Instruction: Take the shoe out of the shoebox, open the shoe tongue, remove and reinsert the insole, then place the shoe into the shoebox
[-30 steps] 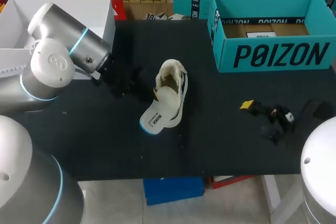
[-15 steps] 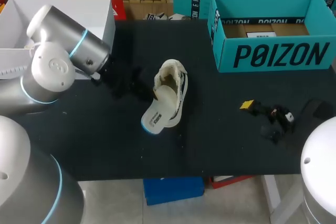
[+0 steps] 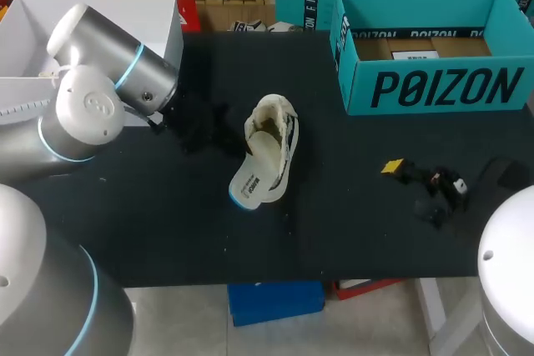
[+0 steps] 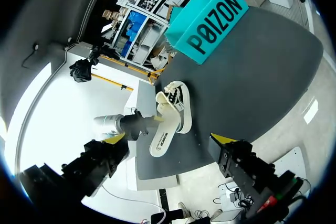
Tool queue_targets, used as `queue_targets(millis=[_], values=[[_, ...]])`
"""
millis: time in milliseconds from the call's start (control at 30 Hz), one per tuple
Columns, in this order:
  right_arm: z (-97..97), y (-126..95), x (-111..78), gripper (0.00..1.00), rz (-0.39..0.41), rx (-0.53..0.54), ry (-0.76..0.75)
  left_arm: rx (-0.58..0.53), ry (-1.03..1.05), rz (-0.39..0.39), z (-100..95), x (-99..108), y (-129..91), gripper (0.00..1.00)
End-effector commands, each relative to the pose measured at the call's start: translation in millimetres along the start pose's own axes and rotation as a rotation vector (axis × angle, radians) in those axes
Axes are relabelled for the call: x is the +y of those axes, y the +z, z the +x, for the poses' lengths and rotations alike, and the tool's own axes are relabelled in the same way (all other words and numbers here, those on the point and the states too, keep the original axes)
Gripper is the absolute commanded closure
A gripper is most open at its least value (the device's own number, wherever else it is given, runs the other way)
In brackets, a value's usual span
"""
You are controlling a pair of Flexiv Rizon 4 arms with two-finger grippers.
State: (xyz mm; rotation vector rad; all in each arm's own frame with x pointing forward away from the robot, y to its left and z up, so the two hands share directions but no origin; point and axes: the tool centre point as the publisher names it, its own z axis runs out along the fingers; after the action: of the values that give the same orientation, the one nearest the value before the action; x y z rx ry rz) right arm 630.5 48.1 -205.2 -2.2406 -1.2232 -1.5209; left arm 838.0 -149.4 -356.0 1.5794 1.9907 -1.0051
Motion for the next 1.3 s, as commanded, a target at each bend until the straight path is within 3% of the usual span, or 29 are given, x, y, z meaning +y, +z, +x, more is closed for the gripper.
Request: queue_targets(millis=[33, 600, 667, 800, 1300], values=[[-3.3, -2.1, 2.1, 0.00, 0.638, 0.007, 0.009, 0.007, 0.002, -0.004, -2.6, 8.2, 6.9, 1.00], [-3.3, -2.1, 2.1, 0.00, 0.638, 0.007, 0.009, 0.032, 0.007, -0.046, -9.0, 22.7, 9.1, 1.00], [-3.3, -2.1, 2.1, 0.00, 0.638, 0.007, 0.009, 0.028, 0.009, -0.043, -11.1, 20.7, 9.6, 0.85], [-3.3, -2.1, 2.1, 0.00, 0.638, 0.007, 0.009, 0.020, 0.012, -0.032, -12.3, 16.6, 9.3, 0.73], [-3.3, -2.1, 2.1, 0.00, 0.638, 0.007, 0.009, 0.044, 0.034, 0.035, -11.8, -14.6, 2.9, 0.82]])
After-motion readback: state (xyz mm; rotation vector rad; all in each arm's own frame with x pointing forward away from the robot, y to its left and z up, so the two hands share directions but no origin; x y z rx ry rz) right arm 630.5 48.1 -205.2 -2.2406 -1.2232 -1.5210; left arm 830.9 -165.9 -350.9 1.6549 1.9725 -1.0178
